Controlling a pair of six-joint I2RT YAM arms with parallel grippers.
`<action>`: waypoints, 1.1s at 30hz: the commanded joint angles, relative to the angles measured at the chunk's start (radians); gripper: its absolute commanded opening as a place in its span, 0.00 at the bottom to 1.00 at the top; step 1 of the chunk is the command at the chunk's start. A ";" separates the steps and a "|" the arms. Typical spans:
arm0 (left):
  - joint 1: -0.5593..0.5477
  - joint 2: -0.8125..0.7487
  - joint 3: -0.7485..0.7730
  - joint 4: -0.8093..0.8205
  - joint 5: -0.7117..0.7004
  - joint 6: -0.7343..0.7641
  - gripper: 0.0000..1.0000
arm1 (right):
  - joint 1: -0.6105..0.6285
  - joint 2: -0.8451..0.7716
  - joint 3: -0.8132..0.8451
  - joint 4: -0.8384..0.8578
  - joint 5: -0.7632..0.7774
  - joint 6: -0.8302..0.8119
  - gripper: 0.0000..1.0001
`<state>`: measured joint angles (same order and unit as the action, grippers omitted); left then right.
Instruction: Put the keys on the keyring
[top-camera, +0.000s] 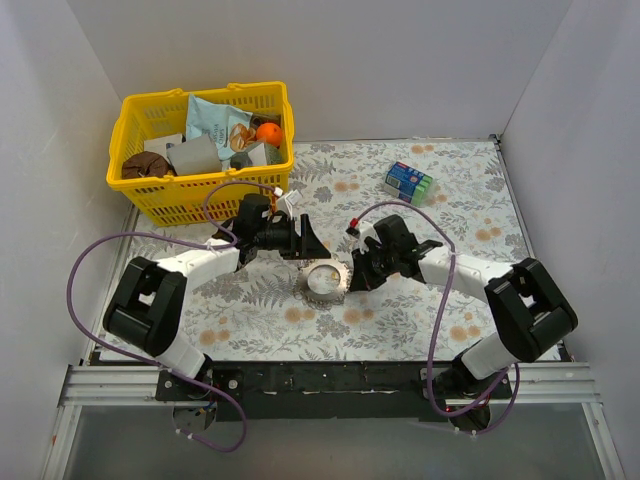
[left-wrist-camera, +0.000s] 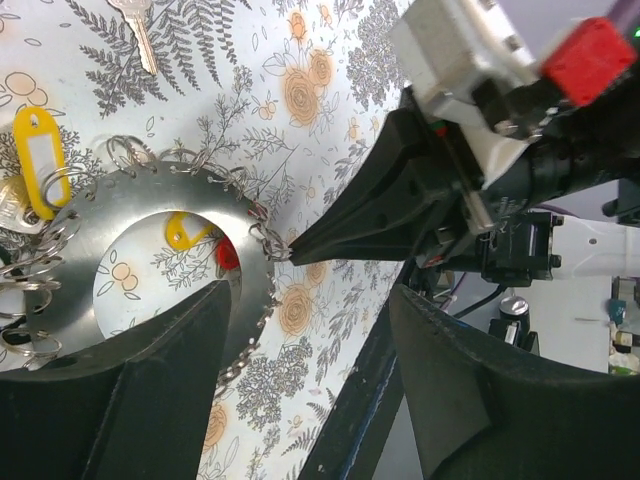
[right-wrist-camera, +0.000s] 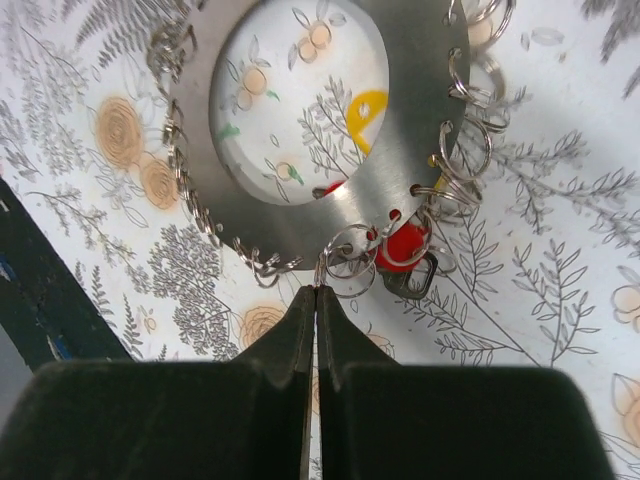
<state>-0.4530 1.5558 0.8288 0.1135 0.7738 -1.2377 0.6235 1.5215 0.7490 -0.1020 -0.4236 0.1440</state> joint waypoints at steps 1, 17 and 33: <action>0.000 -0.066 0.049 -0.037 -0.001 0.064 0.64 | 0.005 -0.075 0.108 -0.060 -0.009 -0.078 0.01; 0.002 -0.186 0.105 -0.038 0.013 0.142 0.64 | 0.004 -0.138 0.320 -0.162 -0.069 -0.237 0.01; 0.013 -0.346 0.026 0.176 0.177 0.235 0.64 | 0.002 -0.434 0.061 0.287 -0.319 -0.452 0.01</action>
<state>-0.4461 1.2671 0.8883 0.1734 0.8394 -1.0420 0.6239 1.1702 0.8417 -0.0471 -0.6357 -0.2634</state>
